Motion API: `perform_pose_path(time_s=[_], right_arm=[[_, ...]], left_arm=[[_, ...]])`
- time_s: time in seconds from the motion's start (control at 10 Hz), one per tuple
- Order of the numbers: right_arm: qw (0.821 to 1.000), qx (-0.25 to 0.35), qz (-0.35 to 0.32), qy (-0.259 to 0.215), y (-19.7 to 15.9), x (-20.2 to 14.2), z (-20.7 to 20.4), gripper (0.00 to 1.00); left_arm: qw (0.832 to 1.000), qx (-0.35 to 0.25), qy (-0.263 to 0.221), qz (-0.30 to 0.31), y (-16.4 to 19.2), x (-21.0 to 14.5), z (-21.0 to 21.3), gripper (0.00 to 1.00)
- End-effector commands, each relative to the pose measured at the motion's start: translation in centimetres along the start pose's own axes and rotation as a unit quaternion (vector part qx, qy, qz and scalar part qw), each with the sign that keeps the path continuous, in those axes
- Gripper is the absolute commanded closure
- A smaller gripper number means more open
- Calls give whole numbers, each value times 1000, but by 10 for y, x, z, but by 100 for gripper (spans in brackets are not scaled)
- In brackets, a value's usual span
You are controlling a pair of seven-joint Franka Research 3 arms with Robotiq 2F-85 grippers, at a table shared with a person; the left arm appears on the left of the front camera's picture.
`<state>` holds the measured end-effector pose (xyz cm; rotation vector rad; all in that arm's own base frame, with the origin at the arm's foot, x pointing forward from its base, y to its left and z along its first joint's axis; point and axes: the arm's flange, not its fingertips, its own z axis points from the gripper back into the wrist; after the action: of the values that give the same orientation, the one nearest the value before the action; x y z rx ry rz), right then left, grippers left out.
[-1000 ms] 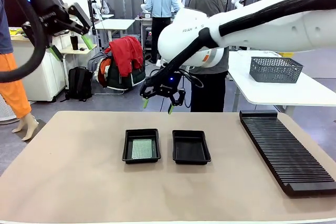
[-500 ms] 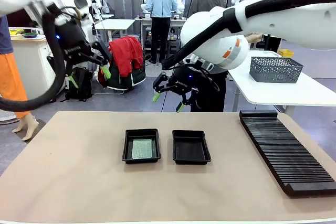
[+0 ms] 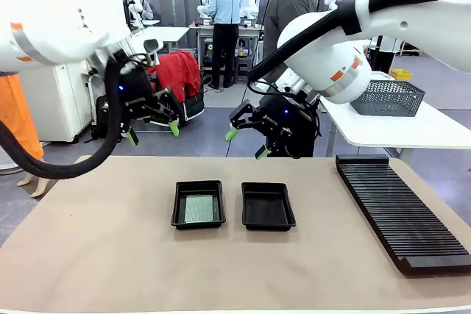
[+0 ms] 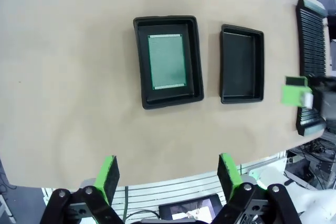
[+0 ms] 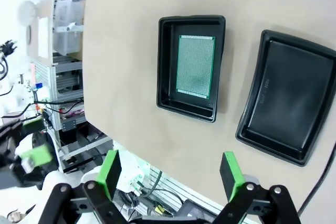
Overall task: Inspect and transfer BCBs to ESD trays.
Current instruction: Pick up the ESD tray and place it on the left side of the table.
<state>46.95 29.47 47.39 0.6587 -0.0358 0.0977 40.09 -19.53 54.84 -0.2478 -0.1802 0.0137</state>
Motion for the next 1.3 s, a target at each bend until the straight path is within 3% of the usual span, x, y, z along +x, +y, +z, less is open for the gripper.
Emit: perform_pose_path(time_s=[0.0, 0.2, 0.3, 0.6, 1.2], right_arm=[[1000, 30, 1, 1, -22, -14, 7, 0], [999, 47, 0, 4, -34, -18, 12, 0], [1000, 19, -5, -1, -17, -6, 6, 0], [1000, 19, -5, -1, -17, -6, 6, 0], [1000, 19, -5, -1, -17, -6, 6, 0]], left_arm=[[999, 30, 8, 14, -12, 23, -26, 0], [998, 54, 8, 16, -20, 41, -50, 0], [998, 63, 10, 13, -25, 48, -62, 0], [993, 119, 15, 9, -32, 66, -99, 0], [986, 165, 31, 22, -22, 85, -155, 0]])
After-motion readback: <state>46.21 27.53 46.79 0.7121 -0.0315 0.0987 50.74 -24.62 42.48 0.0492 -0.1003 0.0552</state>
